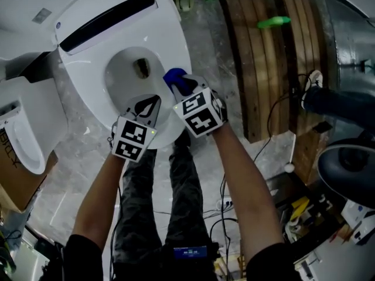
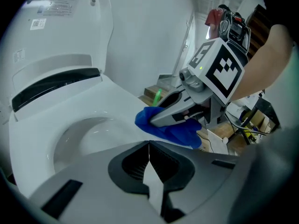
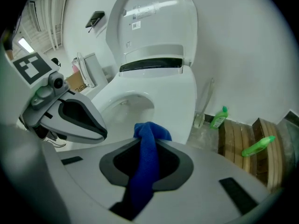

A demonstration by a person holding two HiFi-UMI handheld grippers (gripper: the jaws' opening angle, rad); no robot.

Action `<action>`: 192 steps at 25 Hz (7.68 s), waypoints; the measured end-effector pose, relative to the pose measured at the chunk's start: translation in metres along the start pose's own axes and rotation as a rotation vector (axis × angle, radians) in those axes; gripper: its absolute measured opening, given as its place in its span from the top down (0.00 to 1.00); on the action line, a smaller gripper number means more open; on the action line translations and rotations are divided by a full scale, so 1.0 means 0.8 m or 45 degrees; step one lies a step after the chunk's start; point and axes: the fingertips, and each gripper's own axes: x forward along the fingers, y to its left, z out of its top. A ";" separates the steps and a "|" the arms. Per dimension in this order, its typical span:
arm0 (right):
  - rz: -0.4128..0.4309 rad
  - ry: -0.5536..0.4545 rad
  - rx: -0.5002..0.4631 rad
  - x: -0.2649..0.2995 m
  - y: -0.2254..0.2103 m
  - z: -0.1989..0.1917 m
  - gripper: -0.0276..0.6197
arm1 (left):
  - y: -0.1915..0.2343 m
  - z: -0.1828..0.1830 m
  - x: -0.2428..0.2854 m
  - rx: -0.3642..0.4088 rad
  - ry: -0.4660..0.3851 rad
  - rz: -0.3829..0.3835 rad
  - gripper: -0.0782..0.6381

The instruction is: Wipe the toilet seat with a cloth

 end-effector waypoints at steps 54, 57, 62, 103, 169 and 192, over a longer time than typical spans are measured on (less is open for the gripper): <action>-0.005 0.012 -0.172 0.147 0.035 0.232 0.86 | 0.208 0.012 -0.079 -0.254 -0.156 0.090 0.87; 0.012 0.017 -0.177 0.153 0.046 0.233 0.86 | 0.210 0.009 -0.084 -0.258 -0.157 0.100 0.87; 0.043 0.052 -0.193 0.155 0.056 0.232 0.86 | 0.207 0.005 -0.098 -0.245 -0.167 0.093 0.87; 0.189 -0.163 -0.136 -0.104 0.100 0.017 0.86 | -0.134 -0.177 -0.069 0.664 0.377 0.001 0.48; 0.176 -0.481 -0.017 -0.406 0.137 0.268 0.86 | -0.061 0.277 -0.462 0.520 -0.125 0.439 0.64; -0.093 -0.560 0.075 -0.357 0.020 0.599 0.86 | 0.220 0.421 -0.510 0.348 -0.316 0.659 0.75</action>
